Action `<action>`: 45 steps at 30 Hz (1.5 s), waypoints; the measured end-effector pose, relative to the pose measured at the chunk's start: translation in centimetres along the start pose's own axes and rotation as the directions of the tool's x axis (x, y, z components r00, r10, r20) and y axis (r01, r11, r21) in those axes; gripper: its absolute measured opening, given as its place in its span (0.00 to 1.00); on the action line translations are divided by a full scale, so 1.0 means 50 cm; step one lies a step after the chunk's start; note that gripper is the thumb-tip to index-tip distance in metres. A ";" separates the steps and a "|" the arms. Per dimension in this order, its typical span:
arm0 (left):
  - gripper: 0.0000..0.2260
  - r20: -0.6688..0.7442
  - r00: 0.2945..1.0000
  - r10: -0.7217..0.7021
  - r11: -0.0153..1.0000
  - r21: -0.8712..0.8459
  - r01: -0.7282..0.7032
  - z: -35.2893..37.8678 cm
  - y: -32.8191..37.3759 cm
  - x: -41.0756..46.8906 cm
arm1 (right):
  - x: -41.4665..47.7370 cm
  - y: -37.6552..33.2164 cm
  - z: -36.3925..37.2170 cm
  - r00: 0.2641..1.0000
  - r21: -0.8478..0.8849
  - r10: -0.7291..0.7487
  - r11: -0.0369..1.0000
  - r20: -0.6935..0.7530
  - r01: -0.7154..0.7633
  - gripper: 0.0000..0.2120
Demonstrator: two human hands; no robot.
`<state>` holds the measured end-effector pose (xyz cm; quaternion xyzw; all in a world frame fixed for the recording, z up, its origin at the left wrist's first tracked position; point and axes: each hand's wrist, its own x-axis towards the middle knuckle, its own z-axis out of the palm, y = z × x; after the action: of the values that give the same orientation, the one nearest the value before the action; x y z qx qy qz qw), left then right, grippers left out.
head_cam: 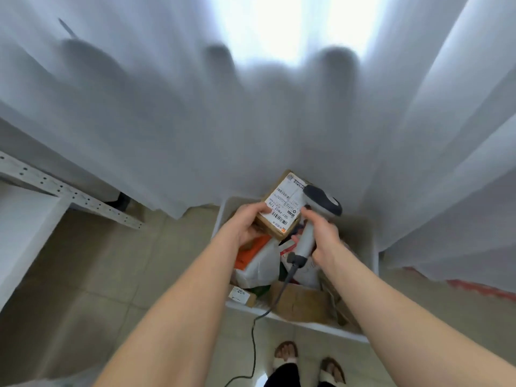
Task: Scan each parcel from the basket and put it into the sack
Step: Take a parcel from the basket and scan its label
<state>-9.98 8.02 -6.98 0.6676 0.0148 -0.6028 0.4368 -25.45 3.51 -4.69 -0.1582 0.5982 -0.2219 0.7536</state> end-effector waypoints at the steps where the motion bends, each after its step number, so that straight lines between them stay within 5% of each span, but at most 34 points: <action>1: 0.09 0.022 1.000 -0.003 1.000 0.023 0.003 0.004 0.008 -0.026 | -0.025 -0.011 -0.001 1.000 0.007 -0.012 1.000 0.002 0.012 0.19; 6: 0.18 0.048 0.998 -0.031 0.985 0.173 0.022 0.023 0.019 -0.143 | -0.131 -0.051 -0.026 0.994 -0.064 -0.104 0.992 0.023 0.105 0.21; 12: 0.22 -0.091 0.978 0.187 0.980 0.084 -0.180 0.082 -0.031 -0.280 | -0.251 -0.062 -0.100 0.981 -0.185 -0.141 0.969 0.134 0.165 0.13; 29: 0.20 -0.189 0.937 0.293 0.951 -0.045 -0.306 0.191 -0.090 -0.572 | -0.579 -0.112 -0.220 0.919 -0.400 -0.085 0.882 0.385 0.249 0.09; 45: 0.17 -0.157 0.939 0.304 0.950 -0.017 -0.311 0.157 -0.053 -0.631 | -0.682 -0.113 -0.192 0.908 -0.441 -0.160 0.833 0.387 0.335 0.03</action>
<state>-26.27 20.95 18.16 0.6967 -0.0437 -0.4738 0.5369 -41.97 16.84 24.26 -0.4593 0.4722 -0.1271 0.7416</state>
